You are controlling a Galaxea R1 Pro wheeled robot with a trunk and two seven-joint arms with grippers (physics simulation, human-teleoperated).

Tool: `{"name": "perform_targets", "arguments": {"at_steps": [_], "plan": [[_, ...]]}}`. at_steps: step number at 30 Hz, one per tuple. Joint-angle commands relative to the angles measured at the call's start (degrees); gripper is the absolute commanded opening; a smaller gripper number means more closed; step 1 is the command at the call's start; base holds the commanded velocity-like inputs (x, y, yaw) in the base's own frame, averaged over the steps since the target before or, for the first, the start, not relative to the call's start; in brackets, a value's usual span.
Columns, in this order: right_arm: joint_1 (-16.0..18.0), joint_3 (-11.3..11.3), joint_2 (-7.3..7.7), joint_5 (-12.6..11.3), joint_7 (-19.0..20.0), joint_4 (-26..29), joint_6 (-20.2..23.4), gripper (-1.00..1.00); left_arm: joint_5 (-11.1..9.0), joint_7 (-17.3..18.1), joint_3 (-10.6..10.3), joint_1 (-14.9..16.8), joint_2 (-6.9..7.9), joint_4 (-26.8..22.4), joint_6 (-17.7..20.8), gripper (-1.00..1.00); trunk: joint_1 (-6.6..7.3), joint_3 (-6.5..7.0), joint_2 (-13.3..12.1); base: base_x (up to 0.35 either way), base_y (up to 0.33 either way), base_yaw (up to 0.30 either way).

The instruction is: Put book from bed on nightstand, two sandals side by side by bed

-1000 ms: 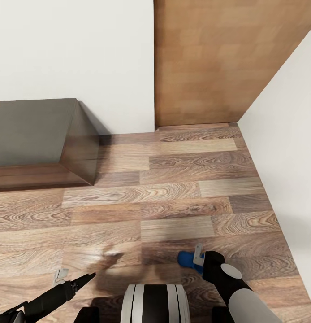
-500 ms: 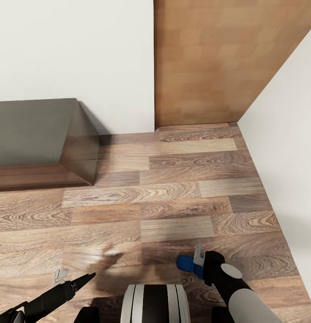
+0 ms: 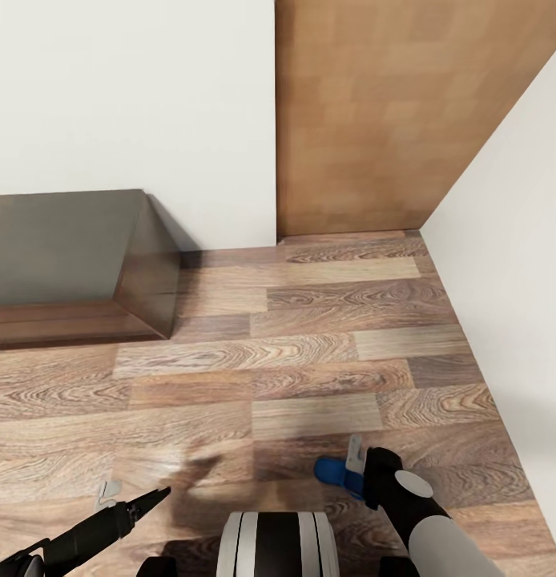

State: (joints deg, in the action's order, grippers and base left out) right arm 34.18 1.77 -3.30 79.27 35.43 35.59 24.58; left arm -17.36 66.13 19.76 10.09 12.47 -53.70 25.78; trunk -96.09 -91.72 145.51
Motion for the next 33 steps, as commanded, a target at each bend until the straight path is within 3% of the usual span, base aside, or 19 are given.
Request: {"name": "perform_targets", "arguments": {"at_steps": [1, 27, 30, 33], "plan": [[0.01, 0.13, 0.02, 0.20, 0.60, 0.10, 0.29, -1.00, -0.22, 0.14, 0.02, 0.01, 0.01, 0.00, 0.58, 1.00, 0.03, 0.20, 0.00, 0.000, 0.000, 0.000], [0.00, -0.50, 0.21, -0.32, 0.85, 0.58, 0.19, -1.00, -0.22, 0.14, 0.07, 0.01, 0.01, 0.00, 0.59, 1.00, 0.68, 5.73, -0.34, 0.000, 0.000, 0.000], [-0.01, -1.43, 0.33, -0.84, 1.41, 0.65, 0.12, -1.00, -0.22, 0.14, 0.10, 0.01, 0.01, 0.00, 0.59, 1.00, 0.68, 5.73, -0.34, 0.000, 0.000, 0.000], [0.00, -5.13, 0.38, -4.56, 2.04, 1.31, -0.03, -1.00, -0.22, 0.18, 0.17, 0.01, 0.01, 0.00, 0.59, 1.00, 0.68, 5.73, -0.34, 0.000, 0.000, 0.000]]}}
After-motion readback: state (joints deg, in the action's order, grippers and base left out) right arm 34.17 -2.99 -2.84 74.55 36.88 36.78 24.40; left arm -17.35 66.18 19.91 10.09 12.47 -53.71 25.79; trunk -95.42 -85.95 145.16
